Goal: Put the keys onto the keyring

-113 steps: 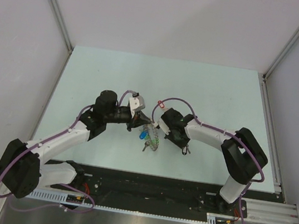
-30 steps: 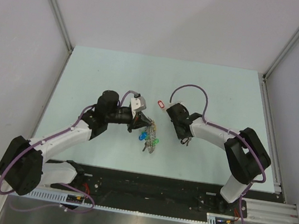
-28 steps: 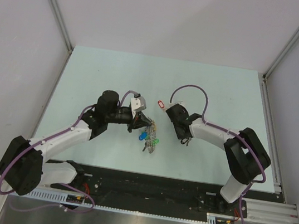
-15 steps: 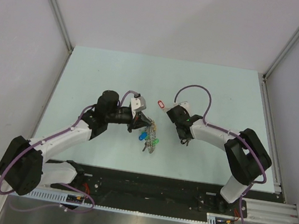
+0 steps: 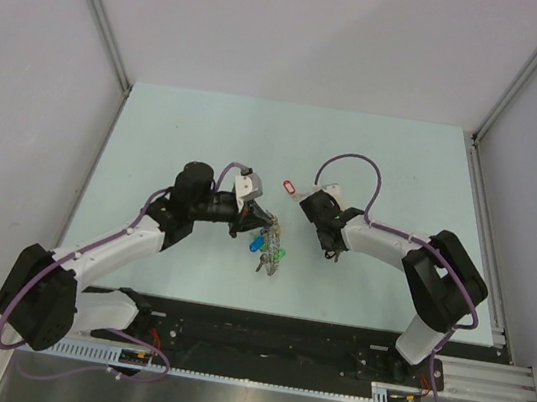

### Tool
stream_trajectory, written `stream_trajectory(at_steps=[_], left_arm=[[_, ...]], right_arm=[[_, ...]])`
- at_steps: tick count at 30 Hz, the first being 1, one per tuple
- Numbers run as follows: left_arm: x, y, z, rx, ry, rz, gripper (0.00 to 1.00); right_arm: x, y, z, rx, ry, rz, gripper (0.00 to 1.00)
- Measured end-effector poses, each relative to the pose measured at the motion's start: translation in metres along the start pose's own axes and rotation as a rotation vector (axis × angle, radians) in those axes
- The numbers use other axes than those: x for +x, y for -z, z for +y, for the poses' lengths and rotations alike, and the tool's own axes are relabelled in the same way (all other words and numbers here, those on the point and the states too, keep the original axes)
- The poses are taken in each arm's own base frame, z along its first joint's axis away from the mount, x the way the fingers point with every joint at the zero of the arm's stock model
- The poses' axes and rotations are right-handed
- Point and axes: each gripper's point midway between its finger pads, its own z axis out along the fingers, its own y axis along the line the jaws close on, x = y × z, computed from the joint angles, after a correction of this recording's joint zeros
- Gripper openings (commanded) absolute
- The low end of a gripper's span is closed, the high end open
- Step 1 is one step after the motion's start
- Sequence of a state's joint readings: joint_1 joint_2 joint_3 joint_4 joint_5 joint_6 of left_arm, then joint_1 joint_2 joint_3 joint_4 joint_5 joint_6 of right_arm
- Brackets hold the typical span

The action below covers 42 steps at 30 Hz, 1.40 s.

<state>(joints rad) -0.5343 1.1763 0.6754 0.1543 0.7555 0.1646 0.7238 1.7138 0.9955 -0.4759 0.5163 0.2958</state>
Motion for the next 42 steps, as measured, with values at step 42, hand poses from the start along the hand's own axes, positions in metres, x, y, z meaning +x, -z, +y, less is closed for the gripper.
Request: stream_trajectory(at_steps=[42], left_arm=[[0.012, -0.002, -0.023, 0.108, -0.156, 0.072, 0.0]], right_arm=[[-0.087, 0.168, 0.042, -0.748, 0.366, -0.633, 0.0]])
